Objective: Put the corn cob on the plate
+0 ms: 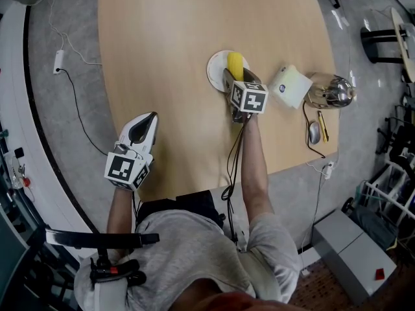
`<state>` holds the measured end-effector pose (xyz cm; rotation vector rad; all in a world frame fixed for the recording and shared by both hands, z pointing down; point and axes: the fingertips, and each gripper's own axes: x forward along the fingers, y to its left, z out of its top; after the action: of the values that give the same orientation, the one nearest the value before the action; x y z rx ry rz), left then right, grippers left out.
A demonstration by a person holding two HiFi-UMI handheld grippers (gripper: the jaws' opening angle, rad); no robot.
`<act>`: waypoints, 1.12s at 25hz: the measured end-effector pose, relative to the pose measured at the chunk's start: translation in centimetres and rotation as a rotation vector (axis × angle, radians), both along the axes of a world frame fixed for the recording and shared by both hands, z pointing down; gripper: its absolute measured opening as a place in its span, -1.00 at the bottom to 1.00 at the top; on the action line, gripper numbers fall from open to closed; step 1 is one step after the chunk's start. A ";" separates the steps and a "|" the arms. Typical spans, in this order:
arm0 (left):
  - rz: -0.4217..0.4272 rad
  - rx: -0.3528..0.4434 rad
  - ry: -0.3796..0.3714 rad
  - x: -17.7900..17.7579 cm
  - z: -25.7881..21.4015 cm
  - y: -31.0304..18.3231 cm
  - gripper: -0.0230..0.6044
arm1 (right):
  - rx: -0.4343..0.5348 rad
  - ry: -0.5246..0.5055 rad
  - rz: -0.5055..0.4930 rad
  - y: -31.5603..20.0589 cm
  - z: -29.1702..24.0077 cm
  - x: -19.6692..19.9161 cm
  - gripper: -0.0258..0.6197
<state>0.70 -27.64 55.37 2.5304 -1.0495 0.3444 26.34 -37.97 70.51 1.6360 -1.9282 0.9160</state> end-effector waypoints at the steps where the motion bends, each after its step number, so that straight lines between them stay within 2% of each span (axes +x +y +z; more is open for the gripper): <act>1: 0.000 -0.001 0.001 0.0 0.1 0.0 -0.86 | -0.005 0.009 -0.005 0.0 0.1 0.0 -0.13; 28: -0.039 0.006 0.002 -0.7 0.1 -0.7 -0.86 | -0.097 0.075 -0.069 -1.1 1.1 -1.3 -0.13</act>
<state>-0.03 -28.29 55.50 2.5109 -1.0996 0.3279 25.08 -39.04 71.60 1.5179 -1.8484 0.8933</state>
